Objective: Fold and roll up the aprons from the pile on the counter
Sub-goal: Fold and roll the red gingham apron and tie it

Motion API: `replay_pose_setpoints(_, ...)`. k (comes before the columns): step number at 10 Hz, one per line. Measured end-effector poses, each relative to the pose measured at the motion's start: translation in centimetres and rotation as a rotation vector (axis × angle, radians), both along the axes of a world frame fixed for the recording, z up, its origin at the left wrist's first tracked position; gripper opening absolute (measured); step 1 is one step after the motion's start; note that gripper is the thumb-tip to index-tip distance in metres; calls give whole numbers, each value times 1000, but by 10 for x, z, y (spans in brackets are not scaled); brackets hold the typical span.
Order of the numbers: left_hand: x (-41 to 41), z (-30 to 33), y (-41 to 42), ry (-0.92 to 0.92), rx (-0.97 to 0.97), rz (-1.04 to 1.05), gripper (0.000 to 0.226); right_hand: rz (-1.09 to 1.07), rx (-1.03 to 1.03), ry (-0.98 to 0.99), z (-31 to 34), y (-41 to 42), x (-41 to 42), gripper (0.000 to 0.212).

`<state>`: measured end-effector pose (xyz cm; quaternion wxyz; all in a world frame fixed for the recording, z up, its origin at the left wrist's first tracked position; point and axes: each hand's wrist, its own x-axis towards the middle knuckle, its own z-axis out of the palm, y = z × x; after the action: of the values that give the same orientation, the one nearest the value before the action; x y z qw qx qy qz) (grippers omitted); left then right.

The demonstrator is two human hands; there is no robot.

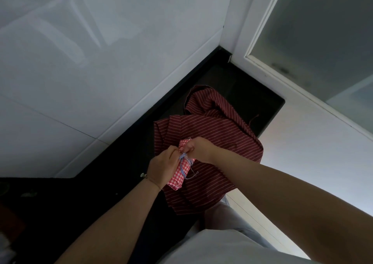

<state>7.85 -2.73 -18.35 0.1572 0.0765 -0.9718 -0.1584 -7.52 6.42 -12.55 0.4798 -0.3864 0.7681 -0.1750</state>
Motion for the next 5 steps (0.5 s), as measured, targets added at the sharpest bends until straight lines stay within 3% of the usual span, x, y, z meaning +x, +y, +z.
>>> replay_pose_setpoints(1, 1, -6, -1, -4, -22, 7, 61, 72, 29, 43, 5, -4, 4, 22)
replay_pose_setpoints(2, -1, -11, 1, 5, -69, 19, 55, 132, 89, 111, 5, -8, 7, 23)
replay_pose_setpoints(5, -4, -11, 4, 75, -119, 70, 13, 146, -17, -65, 1, -14, 4, 16)
